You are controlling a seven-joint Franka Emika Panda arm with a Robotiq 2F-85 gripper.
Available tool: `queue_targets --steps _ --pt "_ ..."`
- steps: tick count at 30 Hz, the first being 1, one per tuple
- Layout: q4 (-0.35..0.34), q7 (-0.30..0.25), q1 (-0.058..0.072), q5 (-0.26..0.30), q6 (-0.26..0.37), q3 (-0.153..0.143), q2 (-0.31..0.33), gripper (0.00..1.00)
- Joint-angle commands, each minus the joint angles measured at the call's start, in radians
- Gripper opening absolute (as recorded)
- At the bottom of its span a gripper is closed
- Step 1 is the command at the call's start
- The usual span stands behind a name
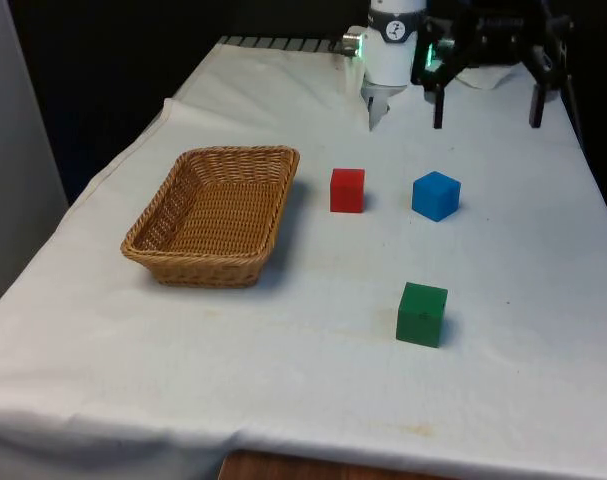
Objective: Pick up exactly two blocks and place them into the basket.
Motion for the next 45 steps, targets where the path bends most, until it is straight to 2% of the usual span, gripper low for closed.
queue_targets --steps 1,6,7,12,14,15,16,22,25,26,27,33,34,35,43,44,45 --pt "-0.007 0.0 0.001 0.004 0.023 0.004 0.007 1.0" --pt "-0.027 -0.015 -0.001 0.004 0.06 0.008 0.028 1.0" --pt "-0.025 -0.011 0.0 0.0 0.048 0.005 0.026 1.0" --pt "-0.029 -0.038 -0.008 0.006 0.092 0.009 0.062 1.0" --pt "-0.025 -0.055 -0.016 0.008 0.113 0.006 0.084 1.0" --pt "-0.031 -0.043 -0.007 0.0 0.105 0.001 0.073 1.0" --pt "-0.024 -0.06 -0.017 0.009 0.119 0.005 0.089 1.0" --pt "0.004 -0.092 -0.03 0.018 0.155 0.0 0.147 1.0" --pt "0.04 -0.108 -0.042 0.022 0.166 -0.001 0.193 1.0" --pt "0.03 -0.1 -0.034 0.016 0.164 -0.007 0.182 1.0" --pt "0.05 -0.112 -0.044 0.023 0.168 -0.002 0.204 1.0" --pt "0.11 -0.135 -0.06 0.046 0.183 -0.005 0.274 1.0" --pt "0.106 -0.131 -0.054 0.04 0.182 -0.013 0.271 1.0" --pt "0.116 -0.137 -0.061 0.051 0.183 -0.006 0.28 1.0" --pt "0.127 -0.139 -0.06 0.061 0.186 -0.01 0.296 1.0" --pt "0.123 -0.137 -0.056 0.056 0.181 -0.014 0.287 1.0" --pt "0.13 -0.139 -0.061 0.062 0.188 -0.009 0.303 1.0"
